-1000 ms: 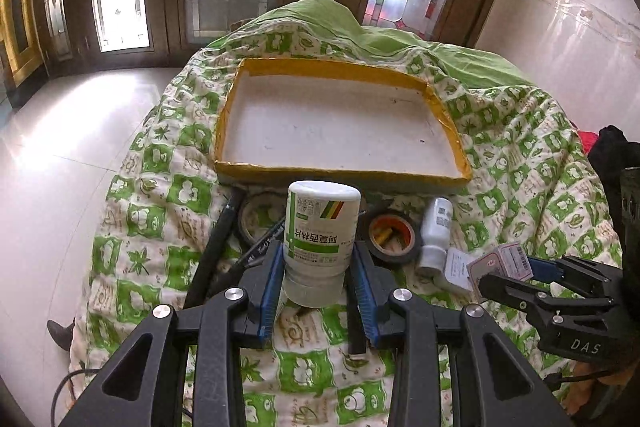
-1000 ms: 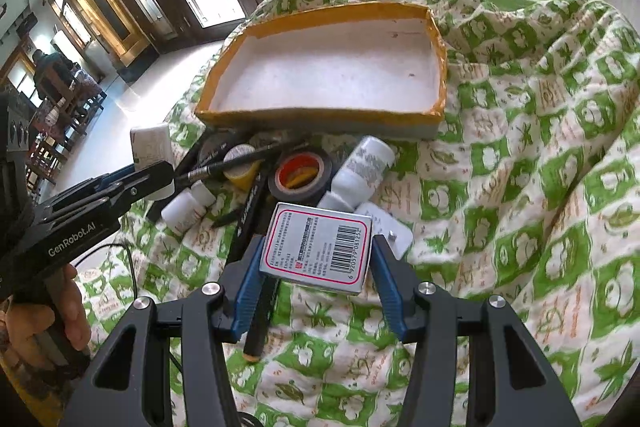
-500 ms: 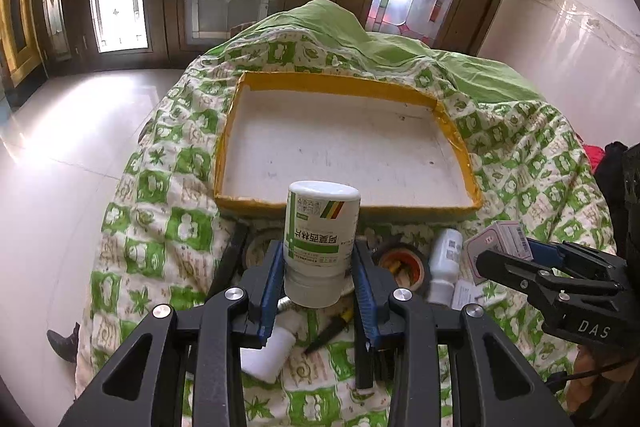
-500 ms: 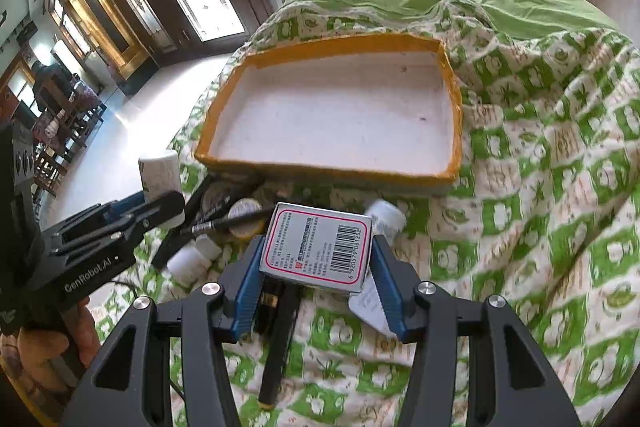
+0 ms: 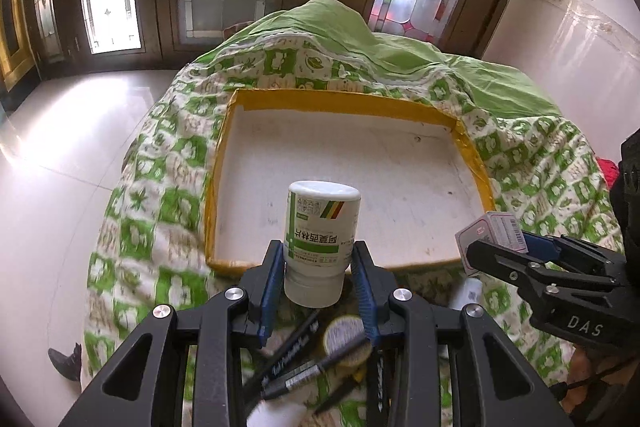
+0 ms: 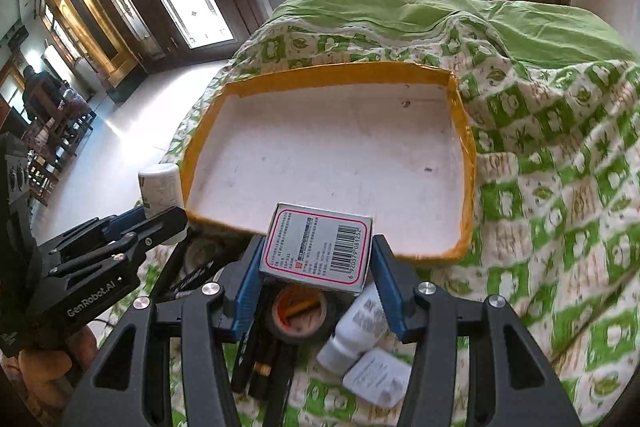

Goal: Organize rigid objects
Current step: 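Lift the bottle with the left tool while the right tool carries the box over the tray, then lower the bottle into the tray and open the left tool while the right tool releases the box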

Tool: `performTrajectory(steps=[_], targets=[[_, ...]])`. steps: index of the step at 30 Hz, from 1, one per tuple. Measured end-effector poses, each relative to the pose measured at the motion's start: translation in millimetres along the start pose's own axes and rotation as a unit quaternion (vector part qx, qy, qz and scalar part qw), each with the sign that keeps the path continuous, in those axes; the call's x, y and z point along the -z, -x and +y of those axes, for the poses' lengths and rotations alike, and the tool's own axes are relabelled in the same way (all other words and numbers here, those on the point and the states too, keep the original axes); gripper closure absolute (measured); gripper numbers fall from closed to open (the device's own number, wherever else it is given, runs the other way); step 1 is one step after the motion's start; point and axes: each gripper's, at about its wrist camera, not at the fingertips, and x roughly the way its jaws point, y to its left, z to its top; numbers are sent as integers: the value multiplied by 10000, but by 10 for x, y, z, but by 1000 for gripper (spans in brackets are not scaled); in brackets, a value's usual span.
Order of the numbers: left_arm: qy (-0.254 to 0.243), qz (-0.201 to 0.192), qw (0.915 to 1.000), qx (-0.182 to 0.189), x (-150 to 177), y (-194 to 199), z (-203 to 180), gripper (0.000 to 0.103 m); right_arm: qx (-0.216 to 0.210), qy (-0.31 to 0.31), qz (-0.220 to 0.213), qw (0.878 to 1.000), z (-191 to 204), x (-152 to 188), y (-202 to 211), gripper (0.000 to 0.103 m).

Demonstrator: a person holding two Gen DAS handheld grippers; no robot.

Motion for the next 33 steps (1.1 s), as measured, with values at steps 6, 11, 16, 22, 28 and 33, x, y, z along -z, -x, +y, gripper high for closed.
performTrajectory(steps=[6,11,16,22,28,33], targets=[[-12,131,9999,-63,-126,-240,43,68,163,61,161,9997,-65,-157,-288,52],[45,319,9994,-106,-160,-459,106,68,228,52,353,9991,-112,-232,-527,52],[113,480,9986,-176,-135,-637,175,68,228,131,549,9981,-71,-232,-715,52],[170,591,9978,-239,-111,-782,271,68,241,213,673,9972,-12,-213,-873,52],[265,583,9976,-261,-126,-843,379,68,274,320,667,9969,53,-237,-972,52],[277,549,9977,-279,-123,-834,438,68,166,472,635,9967,197,-263,-1038,52]])
